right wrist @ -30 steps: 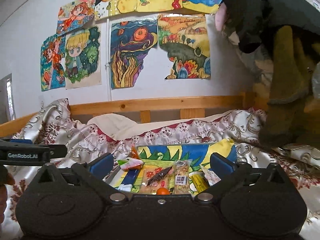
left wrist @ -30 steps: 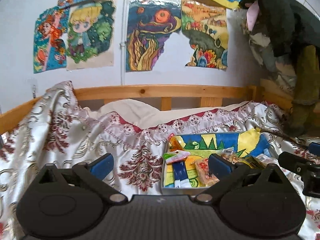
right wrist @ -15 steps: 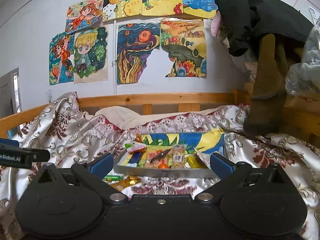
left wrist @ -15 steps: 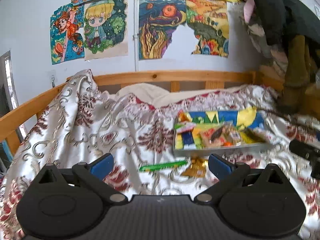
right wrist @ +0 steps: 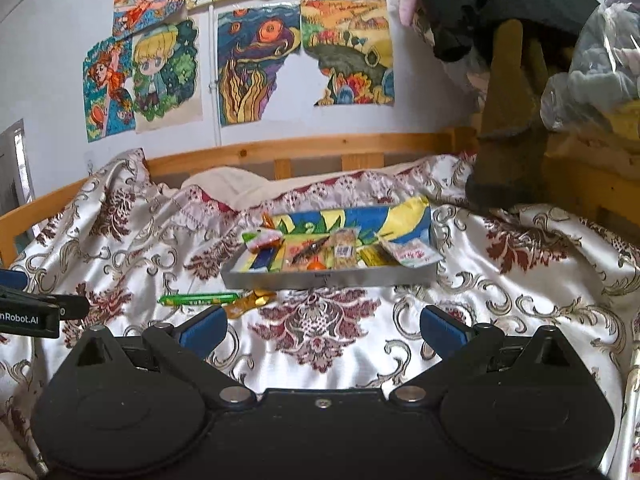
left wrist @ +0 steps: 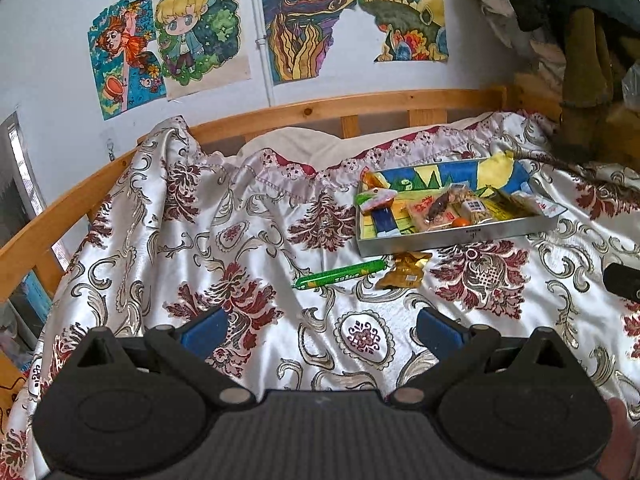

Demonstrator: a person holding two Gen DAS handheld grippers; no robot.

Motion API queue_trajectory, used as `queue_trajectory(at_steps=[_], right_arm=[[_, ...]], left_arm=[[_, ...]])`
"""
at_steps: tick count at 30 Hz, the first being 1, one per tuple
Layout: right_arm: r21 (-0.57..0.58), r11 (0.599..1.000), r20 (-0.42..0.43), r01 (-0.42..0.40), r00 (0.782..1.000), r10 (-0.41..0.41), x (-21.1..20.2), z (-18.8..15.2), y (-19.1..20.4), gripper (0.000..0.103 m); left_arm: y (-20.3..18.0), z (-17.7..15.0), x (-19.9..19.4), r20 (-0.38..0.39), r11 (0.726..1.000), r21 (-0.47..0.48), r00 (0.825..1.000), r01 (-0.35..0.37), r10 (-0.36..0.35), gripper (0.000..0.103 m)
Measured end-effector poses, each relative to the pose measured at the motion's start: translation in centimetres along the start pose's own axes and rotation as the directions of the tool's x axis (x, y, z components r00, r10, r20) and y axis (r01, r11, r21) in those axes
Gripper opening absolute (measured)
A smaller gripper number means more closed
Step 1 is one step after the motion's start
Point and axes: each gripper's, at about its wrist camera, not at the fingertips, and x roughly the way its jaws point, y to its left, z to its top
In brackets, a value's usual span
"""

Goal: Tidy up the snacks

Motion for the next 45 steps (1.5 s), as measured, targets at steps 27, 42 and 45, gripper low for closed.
queue_trajectory(at_steps=[27, 42, 45], right_arm=[[0.012, 0.999, 0.020, -0.031, 0.999, 0.031, -1.7, -0.9, 0.5, 0.102], [0.052, 0.998, 0.052, -0.044, 0.998, 0.041, -2.1, -0.8, 0.2, 0.102], [0.035, 0.999, 0.025, -0.038, 0.999, 0.037, -1.1, -0.8, 0.7, 0.102]], left_arm=[[1.4, 0.8, 0.9, -0.040, 0.998, -0.060, 0.999, -0.024, 0.022, 0.103], [2.4, 2.3, 1.3, -0.036, 0.995, -0.098, 0.999, -0.024, 0.021, 0.103], [2.7, 2.8, 1.8, -0.028, 0.996, -0.087, 1.000, -0.001, -0.001, 0.103]])
